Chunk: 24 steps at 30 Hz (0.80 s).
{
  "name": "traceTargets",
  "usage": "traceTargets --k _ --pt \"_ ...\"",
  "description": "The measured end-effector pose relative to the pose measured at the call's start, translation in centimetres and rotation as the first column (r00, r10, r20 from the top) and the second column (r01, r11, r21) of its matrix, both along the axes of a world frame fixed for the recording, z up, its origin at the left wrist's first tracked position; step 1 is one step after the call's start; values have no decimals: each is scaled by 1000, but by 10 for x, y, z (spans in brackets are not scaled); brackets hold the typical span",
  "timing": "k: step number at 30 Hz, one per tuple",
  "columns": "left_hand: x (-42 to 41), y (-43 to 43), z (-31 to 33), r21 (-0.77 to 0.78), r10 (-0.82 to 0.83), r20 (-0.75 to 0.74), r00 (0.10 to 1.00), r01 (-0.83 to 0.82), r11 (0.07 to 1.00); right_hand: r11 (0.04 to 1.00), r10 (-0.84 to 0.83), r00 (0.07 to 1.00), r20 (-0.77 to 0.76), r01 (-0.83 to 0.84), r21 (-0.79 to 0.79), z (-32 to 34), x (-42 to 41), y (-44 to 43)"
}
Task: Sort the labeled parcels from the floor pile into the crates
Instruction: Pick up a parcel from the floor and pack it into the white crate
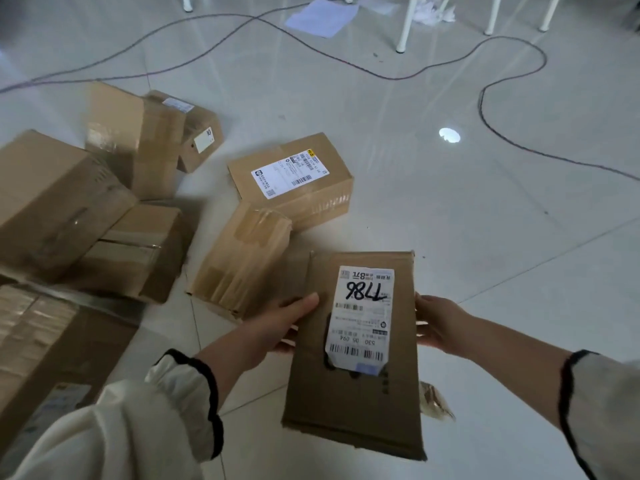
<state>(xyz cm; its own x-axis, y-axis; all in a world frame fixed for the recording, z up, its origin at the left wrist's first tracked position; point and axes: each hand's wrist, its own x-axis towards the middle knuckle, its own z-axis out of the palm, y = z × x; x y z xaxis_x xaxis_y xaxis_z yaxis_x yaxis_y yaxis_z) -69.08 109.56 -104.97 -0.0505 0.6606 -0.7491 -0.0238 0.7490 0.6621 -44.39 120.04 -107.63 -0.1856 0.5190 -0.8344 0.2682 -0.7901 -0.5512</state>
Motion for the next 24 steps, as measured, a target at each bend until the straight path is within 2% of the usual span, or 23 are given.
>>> traceTargets --k 3,5,8,10,12,14,16,19,21,24 --pt "-2 -5 1 26 46 22 999 -47 999 1000 -7 1000 -13 7 -5 1 -5 -2" --pt "-9 -6 -2 33 49 55 997 -51 998 999 -10 999 36 9 40 5 -9 2" --pt "-17 -10 -5 11 55 101 993 -56 998 979 -197 971 133 189 74 8 -14 13" --pt "-23 -16 -10 -104 -27 168 985 44 994 955 -292 950 107 283 91 15 -15 21" --pt "-26 -25 -16 -278 -145 352 925 251 927 941 -322 946 32 317 120 26 -17 28" --pt "-19 -39 -24 -382 -160 539 827 410 828 953 -240 971 1 236 190 34 -20 36" --pt "-2 -52 -36 -412 -125 635 762 472 780 947 -108 990 86 76 311 36 -27 43" --pt "20 -61 -48 -397 -12 646 763 349 849 889 37 946 322 -179 422 31 -33 44" --pt "23 -54 -43 -428 93 593 800 215 878 883 26 929 368 -194 427 29 -28 40" --pt "11 -34 -30 -409 173 356 918 -14 912 886 -41 903 428 -165 432 30 -6 36"
